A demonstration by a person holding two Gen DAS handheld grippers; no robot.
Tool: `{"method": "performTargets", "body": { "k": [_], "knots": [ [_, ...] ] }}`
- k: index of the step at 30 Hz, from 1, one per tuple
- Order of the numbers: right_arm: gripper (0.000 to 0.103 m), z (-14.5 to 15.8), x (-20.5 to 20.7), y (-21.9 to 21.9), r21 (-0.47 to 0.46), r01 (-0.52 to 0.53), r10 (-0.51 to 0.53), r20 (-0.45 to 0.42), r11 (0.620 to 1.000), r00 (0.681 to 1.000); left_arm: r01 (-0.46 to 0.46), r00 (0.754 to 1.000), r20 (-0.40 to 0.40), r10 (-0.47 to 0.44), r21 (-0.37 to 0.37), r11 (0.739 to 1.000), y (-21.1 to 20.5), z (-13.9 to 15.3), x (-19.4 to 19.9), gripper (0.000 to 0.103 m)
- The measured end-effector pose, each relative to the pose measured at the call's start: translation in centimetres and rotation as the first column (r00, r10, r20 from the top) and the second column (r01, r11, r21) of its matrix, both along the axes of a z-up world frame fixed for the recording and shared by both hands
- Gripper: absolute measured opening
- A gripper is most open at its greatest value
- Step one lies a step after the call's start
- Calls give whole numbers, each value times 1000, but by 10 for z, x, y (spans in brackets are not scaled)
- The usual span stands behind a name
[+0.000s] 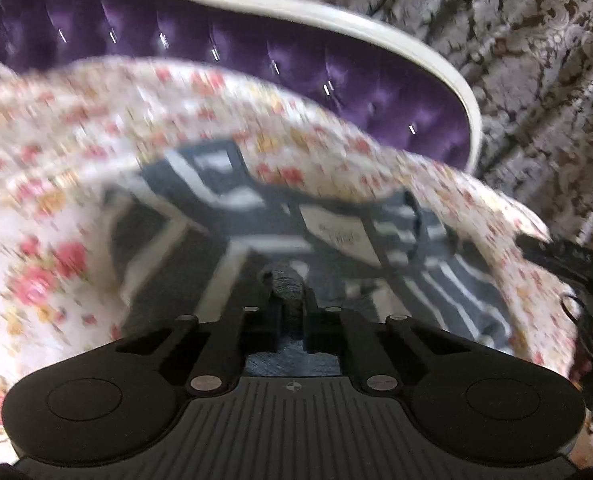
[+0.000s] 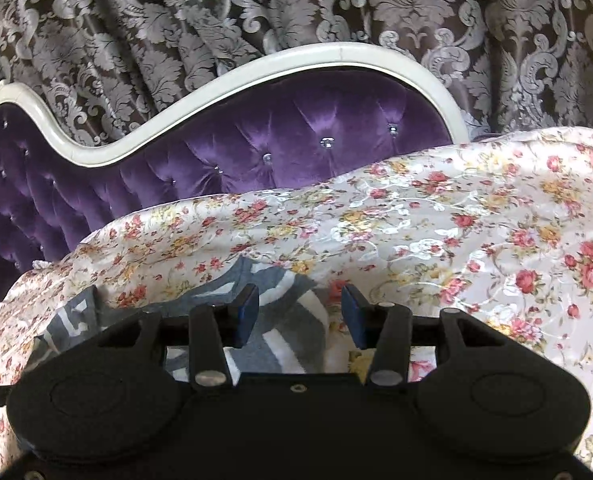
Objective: Fold small clothes
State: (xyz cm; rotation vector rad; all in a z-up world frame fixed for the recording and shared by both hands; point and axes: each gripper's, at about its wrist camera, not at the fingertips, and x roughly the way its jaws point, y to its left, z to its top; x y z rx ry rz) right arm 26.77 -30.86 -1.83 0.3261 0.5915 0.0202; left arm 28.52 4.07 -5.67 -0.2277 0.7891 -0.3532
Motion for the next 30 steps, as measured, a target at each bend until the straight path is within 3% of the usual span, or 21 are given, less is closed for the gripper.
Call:
{"method": "performTargets", "body": {
  "k": [1, 3, 7, 12, 21, 26, 28, 30],
  "knots": [
    [55, 0, -1, -2, 4, 6, -6, -1, 1000, 1000, -33, 998, 54, 33, 4, 999, 1, 7, -5, 8],
    [55, -1, -2, -7, 19, 21, -21, -4, 1000, 1000, -72, 994, 83, 72, 6, 997, 6, 12, -9, 8],
    [55, -5, 1, -15, 36, 39, -37, -38, 999, 999, -99, 995, -10, 99, 2, 995, 14, -1, -2, 8],
    [55, -15, 6, -19, 28, 57, -53, -115, 998, 992, -129, 991, -51, 127, -30, 991, 21, -13, -2, 8],
    [55, -31, 14, -1, -21, -33, 27, -213, 999, 977, -239, 971, -32, 238, -54, 969, 30, -13, -6, 9],
    [55, -35, 14, -1, -21, -50, 43, -244, 999, 969, -234, 972, -45, 232, -35, 972, 31, -15, -5, 9],
    [55, -38, 16, 2, -68, -63, 42, -273, 996, 961, -231, 972, -57, 229, -31, 973, 31, -19, -4, 9],
    [54, -43, 17, 9, -173, -68, 16, -284, 983, 959, -226, 972, -66, 224, -26, 974, 32, -21, -3, 11]
  ]
}}
